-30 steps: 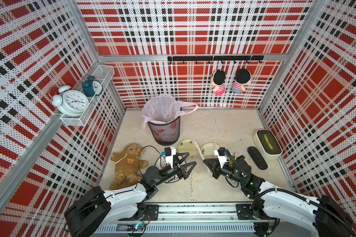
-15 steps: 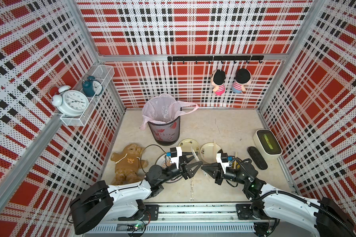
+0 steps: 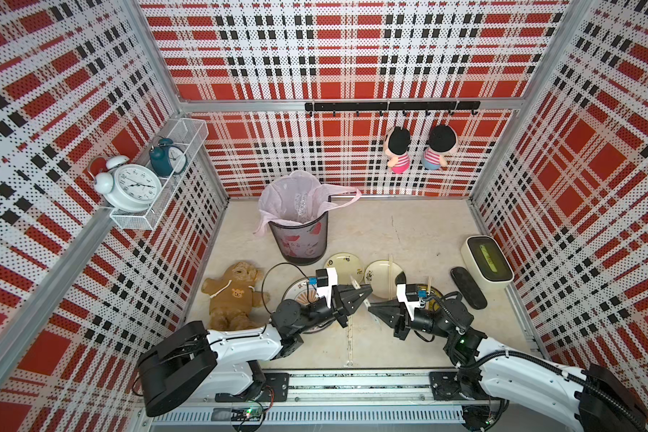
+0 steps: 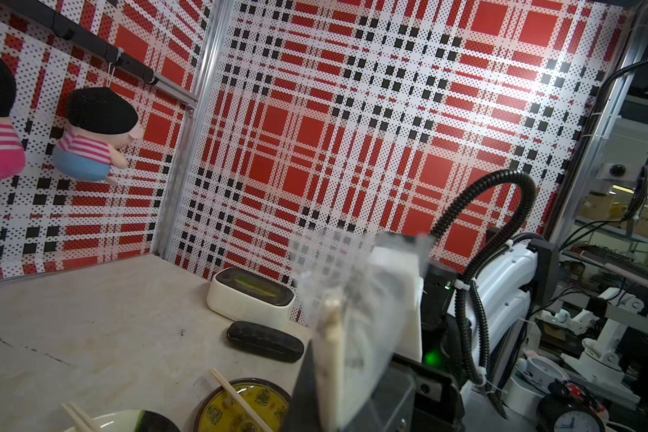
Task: Remove the packaging of disposable chopsticks
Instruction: Remove the packet bag from the disposable chopsticks.
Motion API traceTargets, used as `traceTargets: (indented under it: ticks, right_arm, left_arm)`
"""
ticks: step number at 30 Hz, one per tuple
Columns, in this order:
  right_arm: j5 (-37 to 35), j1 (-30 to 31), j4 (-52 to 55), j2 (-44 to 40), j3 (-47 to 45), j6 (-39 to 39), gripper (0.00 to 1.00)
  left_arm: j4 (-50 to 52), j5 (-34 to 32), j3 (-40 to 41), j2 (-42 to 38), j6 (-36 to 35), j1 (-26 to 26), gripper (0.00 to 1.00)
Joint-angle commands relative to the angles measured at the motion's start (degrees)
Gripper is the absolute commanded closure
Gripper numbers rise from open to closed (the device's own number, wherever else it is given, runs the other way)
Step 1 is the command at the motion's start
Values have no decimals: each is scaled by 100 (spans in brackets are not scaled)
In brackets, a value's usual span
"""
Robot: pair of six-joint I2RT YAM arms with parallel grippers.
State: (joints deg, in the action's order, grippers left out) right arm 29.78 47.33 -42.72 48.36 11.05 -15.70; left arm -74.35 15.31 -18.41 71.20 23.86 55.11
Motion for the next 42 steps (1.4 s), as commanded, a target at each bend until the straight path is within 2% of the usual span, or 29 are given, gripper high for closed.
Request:
traceTargets:
  ticks: [1, 2, 3, 4, 5, 6, 7, 8, 13, 20, 28, 30, 34, 38, 40, 42]
  right_arm:
    - [97, -14, -123, 13, 10, 102, 100]
    - [82, -13, -125, 21, 19, 111, 97]
    - [23, -14, -101, 31, 27, 120, 86]
    - [-32, -13, -48, 25, 39, 143, 70]
    - [-153, -13, 82, 6, 51, 192, 43]
    - [-320, -13, 254, -17, 70, 230, 28]
    - [-470, -13, 431, -39, 88, 262, 21]
    - [-578, -13, 571, -39, 86, 321, 19]
    - [-383, -13, 243, 77, -183, 583, 29]
    - [-206, -13, -143, 501, -327, 661, 53]
    - [-291, -13, -201, 588, -402, 683, 70]
    - [-297, -13, -201, 548, -423, 683, 78]
    - [-315, -13, -196, 528, -452, 678, 100]
    - [-280, -13, -438, 526, -589, 630, 100]
    - [-274, -13, -499, 530, -635, 621, 100]
    - [-252, -13, -537, 526, -655, 621, 100]
  left_arm:
    - [-155, 51, -171, 74, -57, 34, 100]
    - [-131, 42, -184, 70, -59, 34, 100]
    - [-59, 50, -204, 61, -78, 26, 100]
    - [85, 51, -242, 23, -135, 26, 100]
    - [349, 51, -307, -31, -232, 26, 100]
    - [670, 60, -397, -106, -398, 26, 100]
    - [945, 59, -473, -160, -531, 26, 100]
    - [1248, 47, -544, -240, -625, 26, 100]
    - [2176, 141, -797, -484, -917, 24, 100]
    - [2380, 183, -827, -762, -936, 21, 100]
    - [2519, 86, -834, -810, -971, 26, 100]
    - [2513, 87, -833, -811, -962, 29, 100]
    - [2513, 95, -831, -818, -944, 35, 100]
    - [2513, 149, -900, -742, -918, 35, 100]
    - [2441, 191, -926, -696, -863, 35, 72]
    - [2326, 226, -934, -696, -817, 35, 66]
